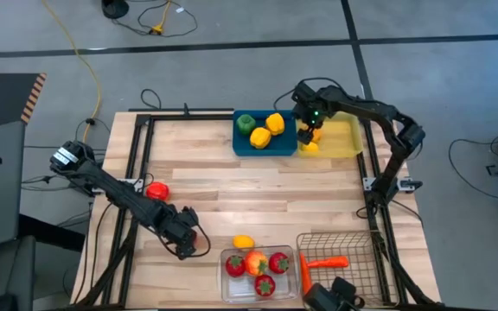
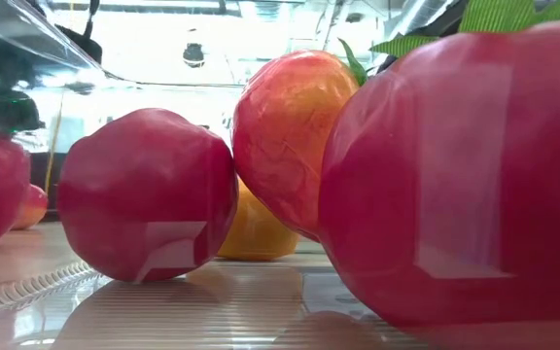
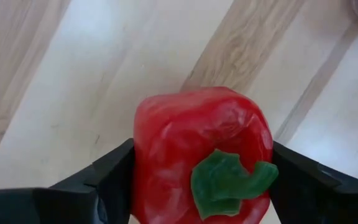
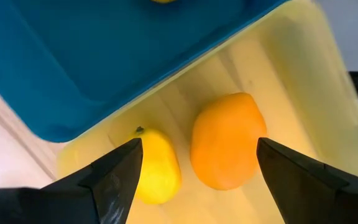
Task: Sort produce into baskets
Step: Put the red bell pepper into the blue bin
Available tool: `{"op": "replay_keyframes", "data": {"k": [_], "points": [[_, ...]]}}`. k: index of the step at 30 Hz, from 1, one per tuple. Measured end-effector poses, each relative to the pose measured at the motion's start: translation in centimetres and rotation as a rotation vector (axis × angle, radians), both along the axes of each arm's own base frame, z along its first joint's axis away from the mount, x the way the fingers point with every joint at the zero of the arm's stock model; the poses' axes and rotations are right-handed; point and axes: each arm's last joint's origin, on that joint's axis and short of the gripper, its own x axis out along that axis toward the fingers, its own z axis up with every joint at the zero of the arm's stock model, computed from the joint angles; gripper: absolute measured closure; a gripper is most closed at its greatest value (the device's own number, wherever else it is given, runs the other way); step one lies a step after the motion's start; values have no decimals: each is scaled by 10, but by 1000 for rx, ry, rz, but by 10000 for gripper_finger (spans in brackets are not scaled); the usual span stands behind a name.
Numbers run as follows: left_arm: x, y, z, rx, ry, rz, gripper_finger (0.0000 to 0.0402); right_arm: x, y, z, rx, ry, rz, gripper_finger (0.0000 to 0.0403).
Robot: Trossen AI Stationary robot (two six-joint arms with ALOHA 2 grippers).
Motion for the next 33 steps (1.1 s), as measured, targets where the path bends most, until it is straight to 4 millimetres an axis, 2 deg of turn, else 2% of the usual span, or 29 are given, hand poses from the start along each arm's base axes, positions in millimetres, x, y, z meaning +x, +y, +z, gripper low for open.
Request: {"op": "replay_keyframes", "data": {"k": [7, 13, 19, 22, 27, 33], "points": [[19, 11, 29, 10, -51, -37, 128, -8, 11, 31, -69, -73, 6, 60], [45, 42, 69, 105, -156, -95, 118, -8, 31, 58, -124, -163, 12, 60], [69, 100, 112, 277, -300, -71, 116, 1, 57, 72, -146, -218, 77, 60], [75, 137, 122, 348, -358, -19, 115, 7, 70, 75, -145, -232, 121, 60], [78, 197, 122, 344, -408, 70, 114, 18, 88, 75, -131, -233, 193, 60], [89, 251, 104, 388, -439, 125, 114, 28, 106, 74, -126, -242, 261, 60]]}}
